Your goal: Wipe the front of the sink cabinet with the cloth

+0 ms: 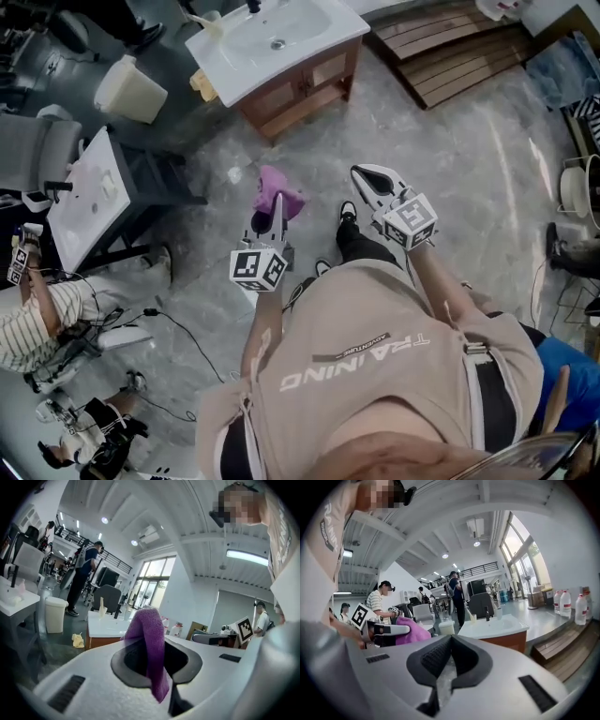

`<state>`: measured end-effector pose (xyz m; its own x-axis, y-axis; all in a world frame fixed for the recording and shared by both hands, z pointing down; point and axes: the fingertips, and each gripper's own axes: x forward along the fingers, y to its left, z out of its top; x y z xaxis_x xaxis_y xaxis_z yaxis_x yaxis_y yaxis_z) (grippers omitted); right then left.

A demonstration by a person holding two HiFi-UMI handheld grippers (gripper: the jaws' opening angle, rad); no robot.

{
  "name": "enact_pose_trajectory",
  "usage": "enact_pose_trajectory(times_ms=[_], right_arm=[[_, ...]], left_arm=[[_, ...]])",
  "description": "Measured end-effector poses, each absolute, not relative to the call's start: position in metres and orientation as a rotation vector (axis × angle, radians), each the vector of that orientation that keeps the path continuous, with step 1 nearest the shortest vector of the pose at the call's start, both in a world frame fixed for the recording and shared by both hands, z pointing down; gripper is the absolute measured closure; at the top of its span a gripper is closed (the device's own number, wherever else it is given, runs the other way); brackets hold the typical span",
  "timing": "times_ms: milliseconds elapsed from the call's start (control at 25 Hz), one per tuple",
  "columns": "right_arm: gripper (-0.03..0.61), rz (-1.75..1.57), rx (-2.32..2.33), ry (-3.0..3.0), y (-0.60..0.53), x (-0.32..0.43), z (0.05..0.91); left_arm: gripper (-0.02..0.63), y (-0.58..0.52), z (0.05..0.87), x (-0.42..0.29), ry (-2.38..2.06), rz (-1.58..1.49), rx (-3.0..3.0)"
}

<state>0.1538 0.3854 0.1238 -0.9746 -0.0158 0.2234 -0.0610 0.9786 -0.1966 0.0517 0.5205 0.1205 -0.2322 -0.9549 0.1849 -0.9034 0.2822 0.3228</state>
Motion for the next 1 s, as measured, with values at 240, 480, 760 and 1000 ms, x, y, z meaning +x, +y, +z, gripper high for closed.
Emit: enact_pose_trajectory(times_ms=[240,480,760,1000], right_arm=[[0.566,0.296,-0.006,-2.925,0.306,0.122,0.131],[0.566,0.325,-0.091,-2.869,0.265,0.110,0.159],[0.566,0.436,-0.057,-2.864,0.240,0.099,0.178],[0.566,0.430,-0.085,-2.886,0.233,0.076,0.174]], left_arm=[[0.574,0.461,0.120,0.019,-2.248,-0.204,1.582],[0.574,0.413,0.126,0.015,-2.238,-0.159,1.553],[0.574,0.373,0.130,0.014,-2.177,-0.158,1.581],[0.574,0.359,0.129,-0.019,-2.179,-0.195,1.573]])
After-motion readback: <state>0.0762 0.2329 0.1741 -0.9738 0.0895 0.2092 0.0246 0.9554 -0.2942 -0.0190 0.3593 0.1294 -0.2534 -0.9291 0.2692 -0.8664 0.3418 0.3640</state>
